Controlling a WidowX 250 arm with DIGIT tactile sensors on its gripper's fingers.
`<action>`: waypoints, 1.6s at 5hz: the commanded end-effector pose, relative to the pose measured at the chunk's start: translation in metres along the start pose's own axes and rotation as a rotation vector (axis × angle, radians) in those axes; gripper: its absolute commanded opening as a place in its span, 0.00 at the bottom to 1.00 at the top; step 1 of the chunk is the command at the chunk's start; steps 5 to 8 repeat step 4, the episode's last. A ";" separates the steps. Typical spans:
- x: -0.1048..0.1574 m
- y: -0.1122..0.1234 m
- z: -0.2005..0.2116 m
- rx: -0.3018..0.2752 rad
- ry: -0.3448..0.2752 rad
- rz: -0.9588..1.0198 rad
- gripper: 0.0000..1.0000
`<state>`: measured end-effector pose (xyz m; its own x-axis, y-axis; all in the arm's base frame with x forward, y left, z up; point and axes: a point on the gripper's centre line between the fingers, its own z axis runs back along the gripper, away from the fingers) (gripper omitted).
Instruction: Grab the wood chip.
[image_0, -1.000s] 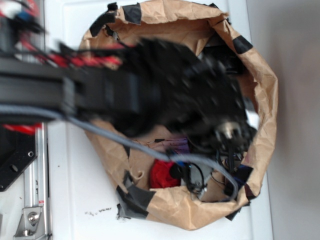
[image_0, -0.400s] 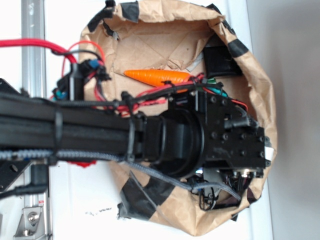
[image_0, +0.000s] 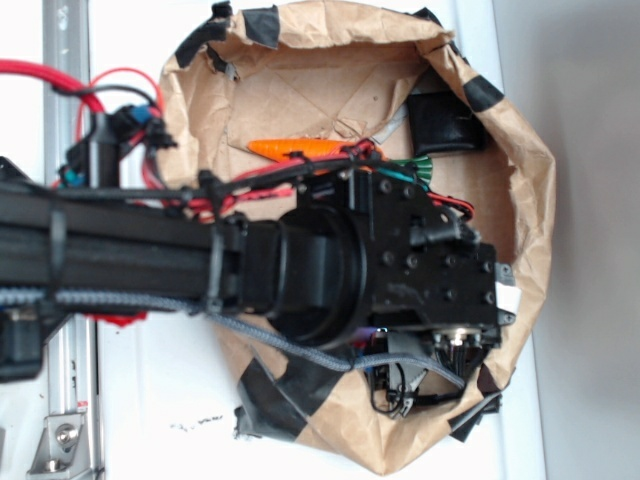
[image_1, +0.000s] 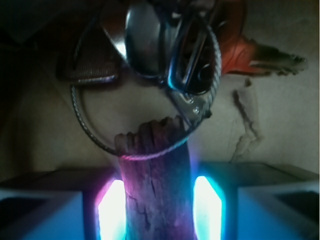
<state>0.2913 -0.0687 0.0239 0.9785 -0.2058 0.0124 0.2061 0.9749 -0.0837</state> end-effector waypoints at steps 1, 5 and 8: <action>-0.022 0.056 0.099 0.021 -0.092 0.155 0.00; -0.030 0.053 0.175 0.100 -0.122 0.207 0.00; -0.030 0.053 0.175 0.100 -0.122 0.207 0.00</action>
